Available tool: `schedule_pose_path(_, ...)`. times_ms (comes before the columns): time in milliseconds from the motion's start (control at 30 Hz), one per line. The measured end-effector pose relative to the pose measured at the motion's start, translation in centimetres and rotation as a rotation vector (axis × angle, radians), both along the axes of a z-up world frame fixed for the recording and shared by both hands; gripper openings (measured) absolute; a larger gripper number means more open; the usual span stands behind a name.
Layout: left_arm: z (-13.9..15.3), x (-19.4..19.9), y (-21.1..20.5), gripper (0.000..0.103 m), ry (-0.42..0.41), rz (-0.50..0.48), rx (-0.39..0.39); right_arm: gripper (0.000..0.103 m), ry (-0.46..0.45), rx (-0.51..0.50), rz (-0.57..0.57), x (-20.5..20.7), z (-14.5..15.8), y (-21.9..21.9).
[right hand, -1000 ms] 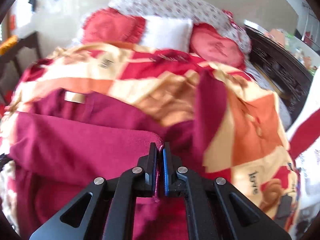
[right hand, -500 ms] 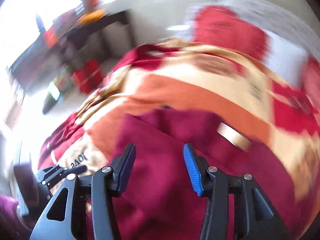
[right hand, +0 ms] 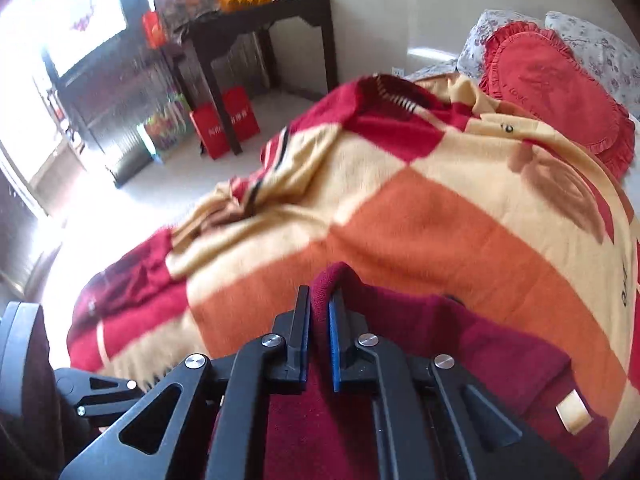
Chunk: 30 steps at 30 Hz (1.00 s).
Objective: Fold small clothes
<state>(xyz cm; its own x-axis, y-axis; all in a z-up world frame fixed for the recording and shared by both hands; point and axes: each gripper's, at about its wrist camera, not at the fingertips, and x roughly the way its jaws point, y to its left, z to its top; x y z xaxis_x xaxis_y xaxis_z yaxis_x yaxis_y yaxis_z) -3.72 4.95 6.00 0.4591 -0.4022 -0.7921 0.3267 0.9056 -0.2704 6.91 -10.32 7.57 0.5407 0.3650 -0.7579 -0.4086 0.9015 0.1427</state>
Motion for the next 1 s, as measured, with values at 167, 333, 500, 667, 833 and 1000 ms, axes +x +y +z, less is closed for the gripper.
schedule_pose_path(167, -1.1, 0.6, 0.9, 0.021, 0.061, 0.019, 0.045, 0.0, 0.044, 0.004, -0.025, 2.1, -3.4, 2.1)
schedule_pose_path(333, 0.7, -0.5, 1.3, 0.036, 0.012, 0.044, 0.043, 0.015, 0.063, 0.087, -0.089, -1.1, -2.1, -0.8)
schedule_pose_path(500, 3.4, -1.5, 0.5, 0.045, -0.09, 0.064, 0.062, 0.018, -0.01, -0.003, -0.292, -9.2, 0.1, -9.7)
schedule_pose_path(667, 5.5, -1.4, 0.0, 0.071, -0.162, 0.116, 0.009, 0.019, 0.052, -0.128, -0.551, -14.8, -2.5, -18.1)
schedule_pose_path(833, 3.3, -0.5, -3.5, 0.073, -0.143, 0.061, 0.115, 0.009, 0.137, -0.123, -0.676, -17.2, -5.8, -22.3)
schedule_pose_path(1000, -1.7, 0.8, -6.0, 0.072, -0.049, 0.032, 0.233, 0.0, 0.117, -0.104, -0.723, -18.2, -4.9, -22.8)
